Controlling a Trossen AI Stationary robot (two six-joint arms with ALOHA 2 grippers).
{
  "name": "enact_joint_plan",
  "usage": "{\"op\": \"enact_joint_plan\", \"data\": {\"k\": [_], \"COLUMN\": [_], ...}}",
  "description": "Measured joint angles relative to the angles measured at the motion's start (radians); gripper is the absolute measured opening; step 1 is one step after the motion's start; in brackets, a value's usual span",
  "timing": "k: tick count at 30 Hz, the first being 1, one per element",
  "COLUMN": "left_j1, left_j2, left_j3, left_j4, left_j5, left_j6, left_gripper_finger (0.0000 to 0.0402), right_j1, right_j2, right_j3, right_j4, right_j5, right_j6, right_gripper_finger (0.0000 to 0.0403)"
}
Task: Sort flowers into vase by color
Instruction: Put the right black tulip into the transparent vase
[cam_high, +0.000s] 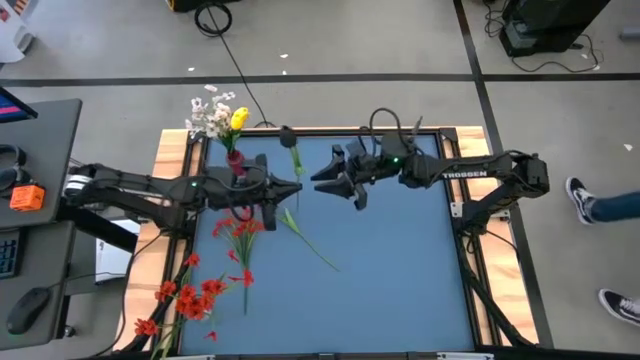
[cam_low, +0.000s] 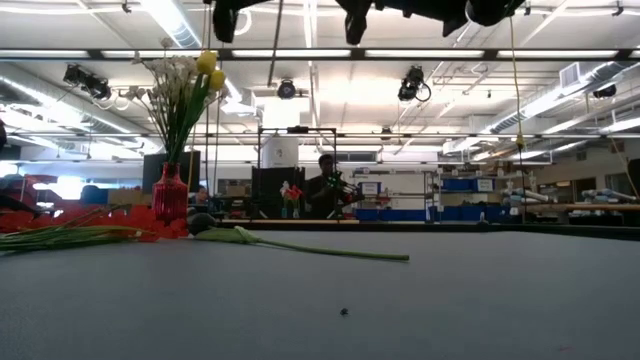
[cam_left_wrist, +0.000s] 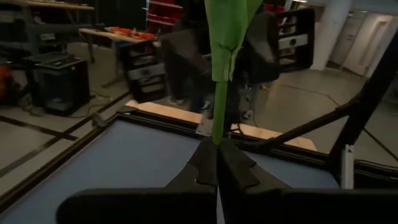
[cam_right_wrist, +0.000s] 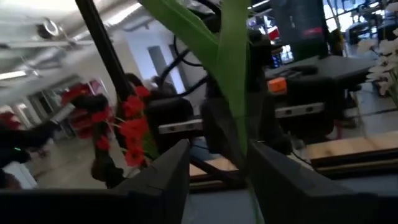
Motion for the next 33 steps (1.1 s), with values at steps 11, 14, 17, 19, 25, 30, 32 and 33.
{"op": "enact_joint_plan", "data": {"k": [11, 14, 17, 19, 25, 30, 32, 33], "left_j1": [0.016, 0.016, 0.016, 0.016, 0.015, 0.015, 0.015, 0.015], "left_j2": [0.094, 0.094, 0.094, 0.094, 0.123, 0.139, 0.140, 0.140], "left_j3": [-0.001, -0.001, -0.001, -0.001, 0.000, 0.000, 0.000, 0.000], "left_j4": [0.096, 0.104, 0.103, 0.103, 0.095, 0.103, 0.102, 0.100], "left_j5": [0.060, 0.079, 0.082, 0.087, 0.104, 0.113, 0.113, 0.114], "left_j6": [-0.042, -0.044, -0.049, -0.064, -0.147, -0.181, -0.198, -0.201], "left_gripper_finger": [0.0000, 0.0000, 0.0000, 0.0000, 0.0000, 0.0000, 0.0000, 0.0000], "right_j1": [0.022, 0.019, 0.012, 0.010, 0.022, 0.033, 0.033, 0.033], "right_j2": [0.000, 0.000, 0.001, 0.001, 0.001, 0.001, 0.001, 0.001], "right_j3": [0.000, 0.000, 0.000, 0.000, 0.000, 0.000, 0.000, 0.000], "right_j4": [-0.042, -0.052, -0.071, -0.069, -0.076, -0.108, -0.109, -0.112], "right_j5": [0.056, 0.073, 0.079, 0.080, 0.088, 0.116, 0.110, 0.115], "right_j6": [-0.031, -0.030, -0.027, -0.027, -0.034, -0.038, -0.035, -0.025], "right_gripper_finger": [0.0172, 0.0149, 0.0125, 0.0110, 0.0083, 0.0096, 0.0099, 0.0097]}}
